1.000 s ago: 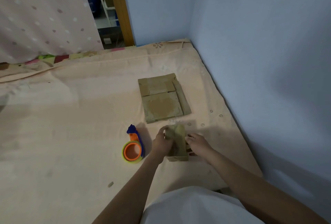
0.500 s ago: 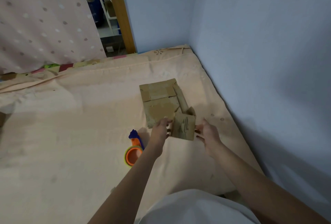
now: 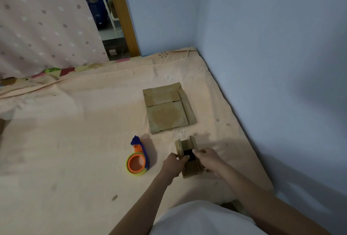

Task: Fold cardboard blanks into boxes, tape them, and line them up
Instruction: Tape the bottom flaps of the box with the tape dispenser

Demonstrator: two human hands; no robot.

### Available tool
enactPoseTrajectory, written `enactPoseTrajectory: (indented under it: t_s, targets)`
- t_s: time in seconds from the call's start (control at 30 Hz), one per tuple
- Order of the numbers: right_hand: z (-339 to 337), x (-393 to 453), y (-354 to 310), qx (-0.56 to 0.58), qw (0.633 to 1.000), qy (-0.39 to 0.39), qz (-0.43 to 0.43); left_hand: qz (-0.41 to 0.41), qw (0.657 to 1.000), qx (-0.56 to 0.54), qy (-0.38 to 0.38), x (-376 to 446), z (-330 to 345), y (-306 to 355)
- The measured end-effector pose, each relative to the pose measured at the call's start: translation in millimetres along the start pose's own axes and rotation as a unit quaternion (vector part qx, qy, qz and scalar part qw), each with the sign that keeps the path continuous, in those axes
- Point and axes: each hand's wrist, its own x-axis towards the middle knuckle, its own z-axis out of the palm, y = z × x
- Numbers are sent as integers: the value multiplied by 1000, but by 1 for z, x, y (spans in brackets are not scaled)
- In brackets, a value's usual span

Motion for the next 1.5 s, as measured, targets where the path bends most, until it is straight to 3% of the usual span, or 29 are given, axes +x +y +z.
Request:
enactPoseTrajectory:
  t_s: [0.2,0.37,0.7,0.9,1.07,1.2,1.3,1.4,1.5]
  targets:
    - [3,6,-4,-73,994,57,-56,18,999,10,49,3,4,7]
    - [-9,6,2,-84,992,53,-74,28,993,-106,-47,6,-8,-6]
    - [-21,16,10,-108,990,72,-58,-18,973,-217,-73,4,-17,-17]
    - [-31,12,-14,-298,939,69,-159,76,990,-115,28,8,-35,8]
    - [-29,9,-41,-378,896,7,-233,41,998,-47,5,14,-32,14]
    - [-29,10,-37,-244,936,18,-252,33,999,6,14,22,-22,6]
    - [-31,1,-22,-139,963,66,-221,33,999,4,20,24,-21,6]
    - [-28,-7,-3,-20,985,105,-133,29,999,1,33,29,-21,9]
    - [-23,3,20,39,998,50,-20,32,998,15,43,28,-18,16]
